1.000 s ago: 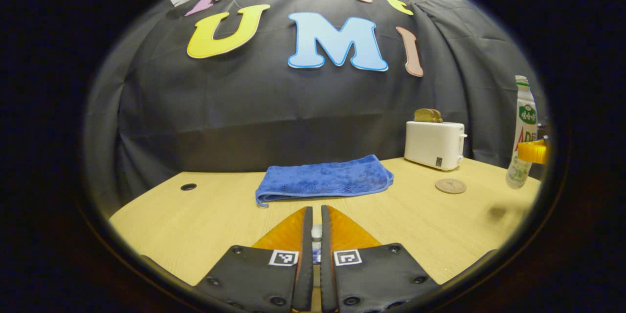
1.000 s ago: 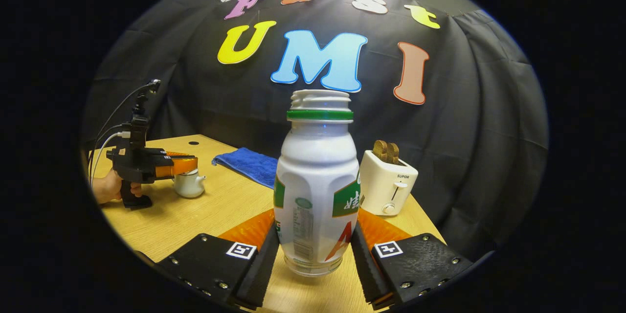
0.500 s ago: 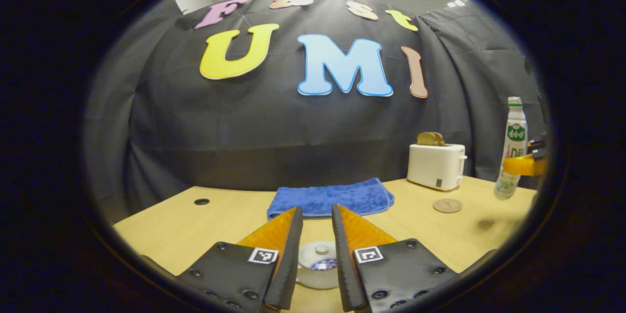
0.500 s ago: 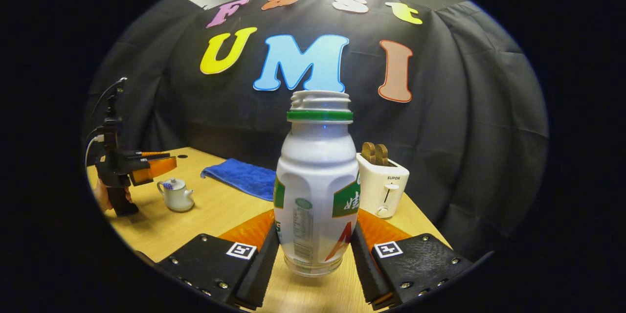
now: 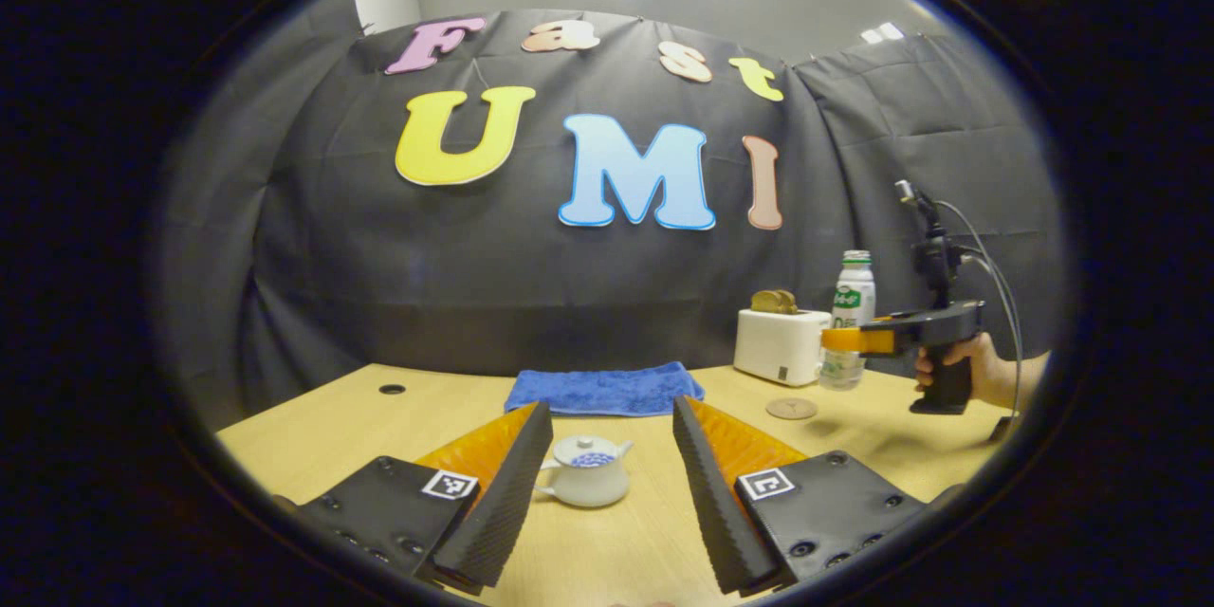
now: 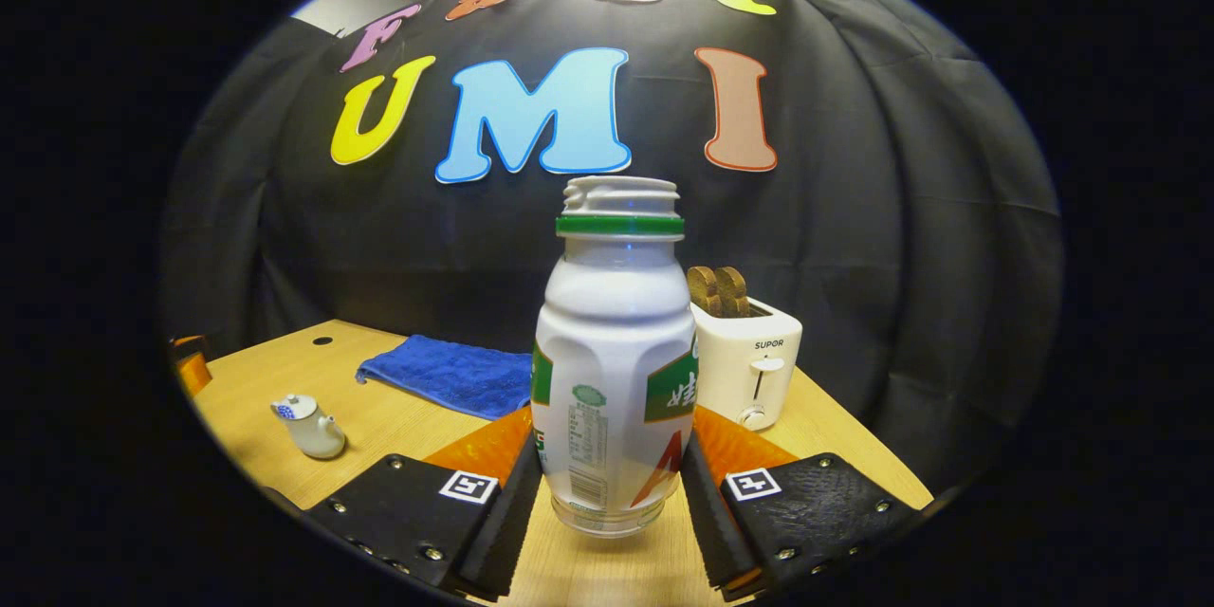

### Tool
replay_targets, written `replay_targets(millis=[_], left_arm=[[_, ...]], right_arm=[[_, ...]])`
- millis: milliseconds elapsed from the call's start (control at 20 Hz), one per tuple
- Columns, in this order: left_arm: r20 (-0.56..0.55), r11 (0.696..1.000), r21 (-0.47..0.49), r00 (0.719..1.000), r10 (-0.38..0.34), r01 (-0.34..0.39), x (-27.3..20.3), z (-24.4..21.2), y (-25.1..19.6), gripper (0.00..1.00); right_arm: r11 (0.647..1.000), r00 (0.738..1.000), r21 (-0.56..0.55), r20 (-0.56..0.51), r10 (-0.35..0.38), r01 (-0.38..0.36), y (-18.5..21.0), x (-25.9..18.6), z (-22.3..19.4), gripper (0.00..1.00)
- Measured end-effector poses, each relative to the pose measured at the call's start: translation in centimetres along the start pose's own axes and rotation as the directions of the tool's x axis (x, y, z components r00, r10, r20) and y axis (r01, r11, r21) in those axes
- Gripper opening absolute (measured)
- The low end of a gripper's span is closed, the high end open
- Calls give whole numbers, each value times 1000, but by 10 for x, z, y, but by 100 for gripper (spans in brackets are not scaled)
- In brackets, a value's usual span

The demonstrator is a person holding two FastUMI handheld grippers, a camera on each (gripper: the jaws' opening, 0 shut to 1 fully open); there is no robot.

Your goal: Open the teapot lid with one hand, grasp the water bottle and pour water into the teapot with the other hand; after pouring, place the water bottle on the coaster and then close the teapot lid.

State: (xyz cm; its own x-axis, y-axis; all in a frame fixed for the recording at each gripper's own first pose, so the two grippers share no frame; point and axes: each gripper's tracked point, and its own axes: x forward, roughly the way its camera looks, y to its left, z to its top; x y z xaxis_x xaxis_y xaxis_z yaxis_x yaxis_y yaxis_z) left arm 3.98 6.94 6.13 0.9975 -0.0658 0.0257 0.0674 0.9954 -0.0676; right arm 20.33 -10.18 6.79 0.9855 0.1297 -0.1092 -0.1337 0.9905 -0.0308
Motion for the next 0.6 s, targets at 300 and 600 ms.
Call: replay_targets(millis=[300, 600], left_arm=[[41, 999, 32, 999, -17, 16, -53, 16, -20, 85], [25, 1000, -3, 999, -30, 30, -64, 5, -19, 85]], right_arm=[[996, 996, -16, -4, -87, 87, -15, 53, -15, 72], [990, 989, -46, -57, -137, 135, -23, 88, -45, 72]])
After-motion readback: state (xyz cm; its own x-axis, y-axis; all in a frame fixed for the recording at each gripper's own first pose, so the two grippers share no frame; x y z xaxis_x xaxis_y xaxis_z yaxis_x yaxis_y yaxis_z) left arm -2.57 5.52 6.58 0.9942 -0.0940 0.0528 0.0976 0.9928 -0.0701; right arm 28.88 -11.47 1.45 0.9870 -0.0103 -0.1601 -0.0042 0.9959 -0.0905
